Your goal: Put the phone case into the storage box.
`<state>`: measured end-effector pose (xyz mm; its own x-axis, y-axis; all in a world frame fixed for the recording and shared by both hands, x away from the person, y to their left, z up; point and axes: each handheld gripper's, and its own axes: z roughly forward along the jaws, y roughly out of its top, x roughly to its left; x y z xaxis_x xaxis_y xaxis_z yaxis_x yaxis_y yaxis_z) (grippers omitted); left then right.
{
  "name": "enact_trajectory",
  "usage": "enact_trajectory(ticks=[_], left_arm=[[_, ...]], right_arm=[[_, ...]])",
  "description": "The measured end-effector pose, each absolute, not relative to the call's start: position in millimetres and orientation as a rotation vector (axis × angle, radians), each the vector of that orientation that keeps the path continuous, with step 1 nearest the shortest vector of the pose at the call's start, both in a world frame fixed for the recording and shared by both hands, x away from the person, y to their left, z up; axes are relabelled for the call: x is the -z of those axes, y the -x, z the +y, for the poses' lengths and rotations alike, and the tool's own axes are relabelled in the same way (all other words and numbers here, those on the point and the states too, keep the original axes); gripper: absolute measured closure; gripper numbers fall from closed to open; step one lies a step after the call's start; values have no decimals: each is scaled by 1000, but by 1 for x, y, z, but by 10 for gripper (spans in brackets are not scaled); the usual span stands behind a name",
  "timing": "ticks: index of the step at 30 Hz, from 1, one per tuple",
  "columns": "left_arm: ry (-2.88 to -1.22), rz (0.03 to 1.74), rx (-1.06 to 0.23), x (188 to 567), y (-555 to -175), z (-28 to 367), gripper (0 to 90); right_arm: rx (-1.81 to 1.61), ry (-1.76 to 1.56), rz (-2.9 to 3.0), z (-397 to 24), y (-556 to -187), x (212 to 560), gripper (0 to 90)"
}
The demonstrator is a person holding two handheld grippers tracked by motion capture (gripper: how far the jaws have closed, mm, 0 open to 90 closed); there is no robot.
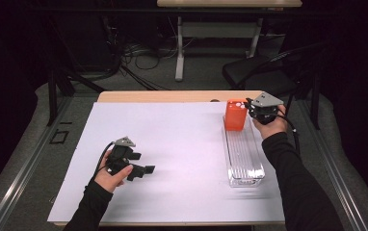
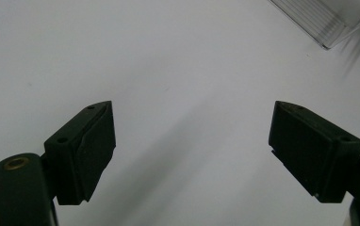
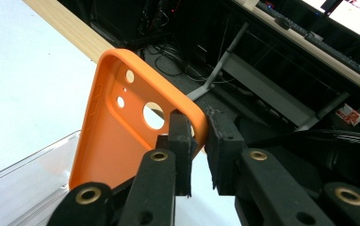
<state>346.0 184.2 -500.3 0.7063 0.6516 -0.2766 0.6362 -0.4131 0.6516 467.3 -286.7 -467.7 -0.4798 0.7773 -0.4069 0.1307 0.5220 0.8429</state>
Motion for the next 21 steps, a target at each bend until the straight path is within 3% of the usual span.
enact_trajectory(ticks=[21], left_arm=[[-2157, 975, -15, 503, -346, 183, 158]], right_arm=[[-947, -704, 1933, -288, -469, 468, 808]])
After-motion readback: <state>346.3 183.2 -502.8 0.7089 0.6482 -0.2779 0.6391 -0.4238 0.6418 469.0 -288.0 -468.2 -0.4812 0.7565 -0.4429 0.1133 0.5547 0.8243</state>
